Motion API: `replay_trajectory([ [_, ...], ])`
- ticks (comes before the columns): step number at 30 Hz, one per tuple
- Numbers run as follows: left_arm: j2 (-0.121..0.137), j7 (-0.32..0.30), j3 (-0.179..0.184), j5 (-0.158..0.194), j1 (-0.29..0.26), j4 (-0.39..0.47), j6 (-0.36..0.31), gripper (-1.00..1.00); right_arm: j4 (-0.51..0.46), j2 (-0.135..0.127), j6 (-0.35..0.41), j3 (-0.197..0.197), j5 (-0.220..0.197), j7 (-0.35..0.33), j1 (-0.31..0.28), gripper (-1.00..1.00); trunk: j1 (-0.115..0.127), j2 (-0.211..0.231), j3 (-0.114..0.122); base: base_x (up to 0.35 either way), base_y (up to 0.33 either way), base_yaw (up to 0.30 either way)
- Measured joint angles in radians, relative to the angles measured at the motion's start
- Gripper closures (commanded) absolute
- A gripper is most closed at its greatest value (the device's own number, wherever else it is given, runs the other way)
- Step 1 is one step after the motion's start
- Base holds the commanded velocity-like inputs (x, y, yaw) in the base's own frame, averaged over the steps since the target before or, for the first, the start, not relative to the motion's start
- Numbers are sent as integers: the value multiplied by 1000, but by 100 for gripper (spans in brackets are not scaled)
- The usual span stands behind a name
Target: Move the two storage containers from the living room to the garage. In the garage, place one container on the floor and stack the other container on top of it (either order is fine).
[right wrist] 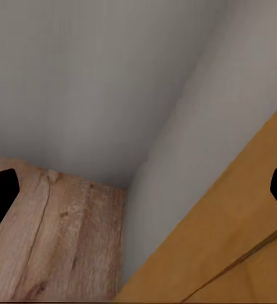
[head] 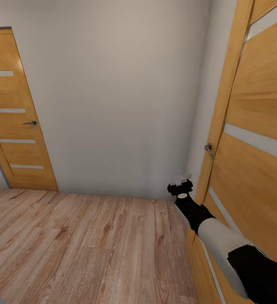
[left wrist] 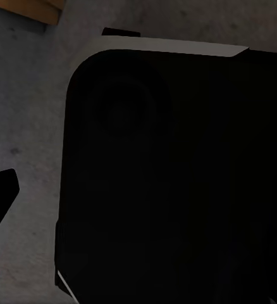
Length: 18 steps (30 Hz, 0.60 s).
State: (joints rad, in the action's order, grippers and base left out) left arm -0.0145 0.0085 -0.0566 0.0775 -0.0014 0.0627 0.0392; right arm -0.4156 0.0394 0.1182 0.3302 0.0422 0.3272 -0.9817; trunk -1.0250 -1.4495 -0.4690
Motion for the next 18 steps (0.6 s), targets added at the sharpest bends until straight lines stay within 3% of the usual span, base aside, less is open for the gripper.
replay_trajectory([
  [3,0,0,0,0,0,0,0,-100,37,3,-2,-2,-9,-18,0,-100,0,0,0,0,0,0],
  [8,0,0,0,0,0,0,0,-100,183,-3,-19,-1,-89,-64,1,-100,0,0,0,0,0,0],
  [10,0,0,0,0,0,0,0,-100,314,-7,-44,-3,-145,-111,5,-100,0,0,0,0,0,0],
  [14,0,0,0,0,0,0,0,-100,414,-11,-62,0,-187,-213,6,-100,0,0,0,0,0,0],
  [15,0,0,0,0,0,0,0,-100,426,-12,-64,0,-193,-236,19,-100,0,0,0,0,0,0],
  [18,0,0,-1,0,0,0,0,-100,442,-21,-72,1,-200,-277,133,-100,0,0,0,0,0,0],
])
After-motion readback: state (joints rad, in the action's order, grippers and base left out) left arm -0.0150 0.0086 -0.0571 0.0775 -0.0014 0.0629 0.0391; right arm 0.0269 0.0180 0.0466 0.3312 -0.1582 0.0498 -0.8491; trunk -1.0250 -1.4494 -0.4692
